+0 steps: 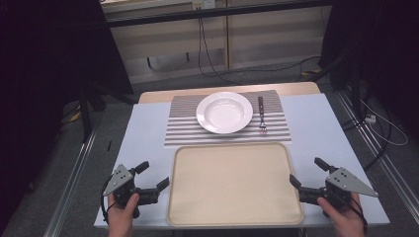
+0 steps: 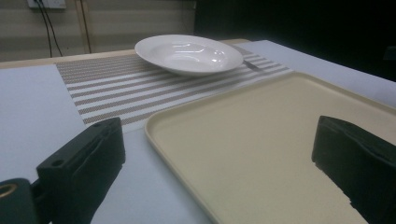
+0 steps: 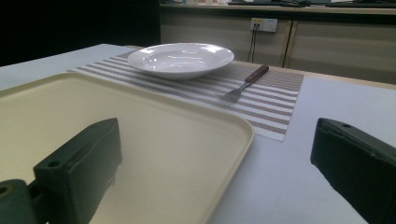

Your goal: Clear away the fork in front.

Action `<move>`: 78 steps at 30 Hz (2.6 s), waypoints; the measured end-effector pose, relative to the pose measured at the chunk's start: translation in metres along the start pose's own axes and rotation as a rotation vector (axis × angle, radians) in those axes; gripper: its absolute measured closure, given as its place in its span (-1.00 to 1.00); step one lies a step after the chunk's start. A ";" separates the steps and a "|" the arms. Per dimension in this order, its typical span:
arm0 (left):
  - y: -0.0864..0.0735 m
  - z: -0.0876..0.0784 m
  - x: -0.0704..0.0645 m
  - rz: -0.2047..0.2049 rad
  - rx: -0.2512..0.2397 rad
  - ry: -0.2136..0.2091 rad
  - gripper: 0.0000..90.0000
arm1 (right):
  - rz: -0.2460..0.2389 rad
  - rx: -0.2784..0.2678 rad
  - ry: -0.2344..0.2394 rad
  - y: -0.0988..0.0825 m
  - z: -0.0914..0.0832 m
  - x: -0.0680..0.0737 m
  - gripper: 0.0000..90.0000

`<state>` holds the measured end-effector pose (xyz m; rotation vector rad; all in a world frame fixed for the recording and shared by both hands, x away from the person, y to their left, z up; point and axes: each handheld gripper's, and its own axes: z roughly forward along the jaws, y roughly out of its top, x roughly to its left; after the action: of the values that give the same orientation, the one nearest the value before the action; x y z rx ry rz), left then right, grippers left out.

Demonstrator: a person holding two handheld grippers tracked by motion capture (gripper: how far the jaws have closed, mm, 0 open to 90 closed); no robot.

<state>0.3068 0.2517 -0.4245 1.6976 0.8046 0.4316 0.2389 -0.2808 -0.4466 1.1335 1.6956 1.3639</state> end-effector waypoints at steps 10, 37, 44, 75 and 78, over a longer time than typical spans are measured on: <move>0.000 0.000 0.000 -0.001 -0.001 -0.004 -0.94 | -0.007 0.005 -0.006 0.001 0.001 -0.001 -0.97; -0.001 -0.002 0.001 0.002 0.004 -0.008 -0.94 | -0.036 0.022 0.013 0.012 0.014 0.001 -0.97; -0.001 -0.002 0.000 0.007 0.005 -0.014 -0.94 | -0.029 0.026 0.008 0.013 0.020 -0.001 -0.97; -0.001 -0.002 0.003 -0.003 -0.010 -0.014 -0.94 | -0.044 0.030 -0.039 0.031 0.060 -0.016 -0.96; -0.001 -0.001 0.003 -0.006 -0.011 -0.015 -0.94 | -0.037 0.023 -0.046 0.033 0.063 -0.019 -0.96</move>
<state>0.3081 0.2551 -0.4256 1.6866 0.7946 0.4177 0.3095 -0.2716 -0.4284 1.1326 1.6948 1.2899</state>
